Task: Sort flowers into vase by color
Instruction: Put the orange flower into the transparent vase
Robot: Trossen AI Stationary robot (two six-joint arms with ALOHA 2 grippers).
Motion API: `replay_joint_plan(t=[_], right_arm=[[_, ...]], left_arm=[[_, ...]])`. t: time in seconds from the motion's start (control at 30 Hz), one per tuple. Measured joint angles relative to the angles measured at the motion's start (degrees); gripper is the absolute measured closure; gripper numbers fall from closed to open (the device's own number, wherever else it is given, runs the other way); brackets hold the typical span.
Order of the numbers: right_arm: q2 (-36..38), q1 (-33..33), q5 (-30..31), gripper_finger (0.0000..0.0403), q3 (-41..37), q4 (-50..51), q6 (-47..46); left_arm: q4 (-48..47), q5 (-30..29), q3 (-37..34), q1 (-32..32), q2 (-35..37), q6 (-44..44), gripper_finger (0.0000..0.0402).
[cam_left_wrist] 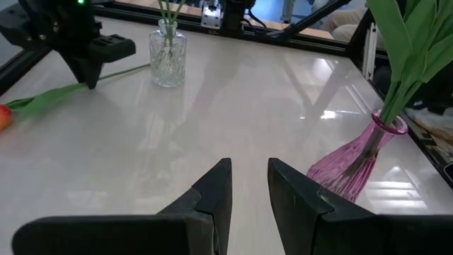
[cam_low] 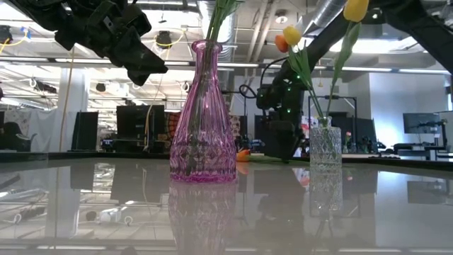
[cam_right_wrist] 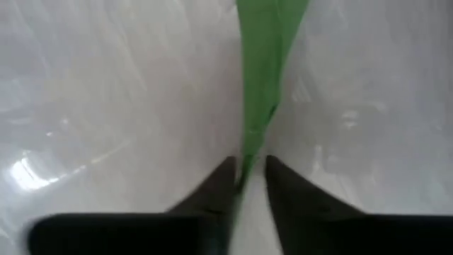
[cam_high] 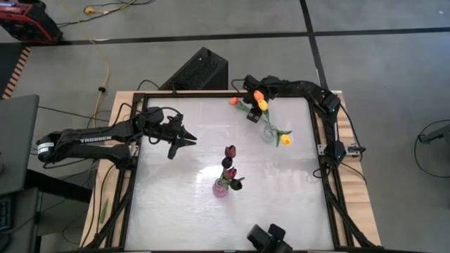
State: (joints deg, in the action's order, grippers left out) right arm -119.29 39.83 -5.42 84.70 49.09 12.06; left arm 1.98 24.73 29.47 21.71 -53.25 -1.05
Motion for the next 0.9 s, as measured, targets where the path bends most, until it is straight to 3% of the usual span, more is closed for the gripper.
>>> replay_joint_plan(t=[0.13,0.37,0.6,0.73,0.9], right_arm=[[1.0,0.5,-0.5,0.0382,1.8,1.5,-1.5],[11.0,2.1,-0.8,0.0379,3.9,1.7,-3.0],[27.5,4.8,-0.8,0.0386,3.6,-0.3,-5.1],[39.0,6.8,-0.7,0.0386,-1.3,-6.9,-7.7],[54.6,8.5,-0.5,0.0386,-14.4,-16.8,-11.9]], left_arm=[[0.0,-0.1,0.0,0.0,0.0,0.4,0.0322],[0.0,-0.1,0.0,0.0,0.0,0.1,0.0322],[-0.6,-0.1,0.0,0.0,0.0,0.0,0.0322],[-2.1,-0.1,0.0,0.0,0.0,0.0,0.0323],[-4.1,-0.1,0.0,0.0,0.0,1.1,0.0326]])
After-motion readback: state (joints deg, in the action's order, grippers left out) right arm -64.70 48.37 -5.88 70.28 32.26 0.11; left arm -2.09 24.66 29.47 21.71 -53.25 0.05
